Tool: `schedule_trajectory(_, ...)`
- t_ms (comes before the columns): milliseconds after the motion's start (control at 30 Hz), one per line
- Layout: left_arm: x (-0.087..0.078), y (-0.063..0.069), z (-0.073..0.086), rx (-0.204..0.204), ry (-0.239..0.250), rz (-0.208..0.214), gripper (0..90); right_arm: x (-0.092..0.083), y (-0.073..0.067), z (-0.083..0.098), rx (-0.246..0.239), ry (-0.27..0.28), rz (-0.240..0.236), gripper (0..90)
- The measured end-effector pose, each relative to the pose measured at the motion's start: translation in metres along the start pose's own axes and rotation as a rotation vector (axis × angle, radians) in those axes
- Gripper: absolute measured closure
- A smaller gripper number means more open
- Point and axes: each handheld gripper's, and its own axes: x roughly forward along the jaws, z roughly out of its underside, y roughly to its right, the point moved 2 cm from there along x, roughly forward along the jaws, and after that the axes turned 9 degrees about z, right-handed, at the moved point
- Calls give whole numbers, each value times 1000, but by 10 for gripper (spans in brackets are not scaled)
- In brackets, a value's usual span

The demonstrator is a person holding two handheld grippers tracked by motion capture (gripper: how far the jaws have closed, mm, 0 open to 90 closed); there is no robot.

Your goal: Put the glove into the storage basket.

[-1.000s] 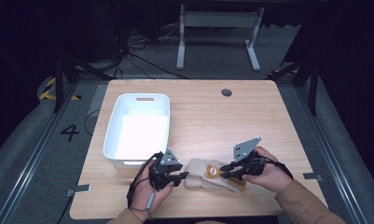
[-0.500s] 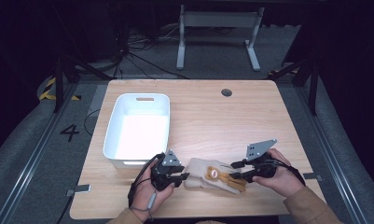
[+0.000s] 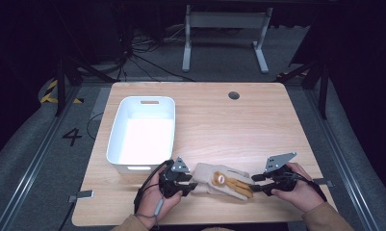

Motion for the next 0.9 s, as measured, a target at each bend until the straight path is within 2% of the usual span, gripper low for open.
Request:
schedule_trajectory(233, 5, -4, 1, -13, -32, 2, 634, 1, 0, 2, 10, -10, -6, 846)
schedule_trajectory(333, 7, -6, 1, -22, -33, -17, 635, 1, 0, 2, 1, -7, 2, 859)
schedule_trajectory(600, 10, -7, -4, -7, -26, 4, 661, 1, 0, 2, -1, -4, 7, 860)
schedule_trajectory(667, 10, -7, -5, -4, -28, -4, 707, 1, -1, 2, -2, -4, 8, 862)
schedule_trajectory(733, 9, -5, -6, -2, -30, -17, 792, 1, 0, 2, -6, 0, 12, 866)
schedule_trajectory(800, 7, -2, -7, 16, -25, -42, 857, 0, -1, 2, -9, -1, 15, 870)
schedule_trajectory(900, 3, 4, -8, 44, -19, -61, 894, -2, -1, 1, -16, 3, 22, 874)
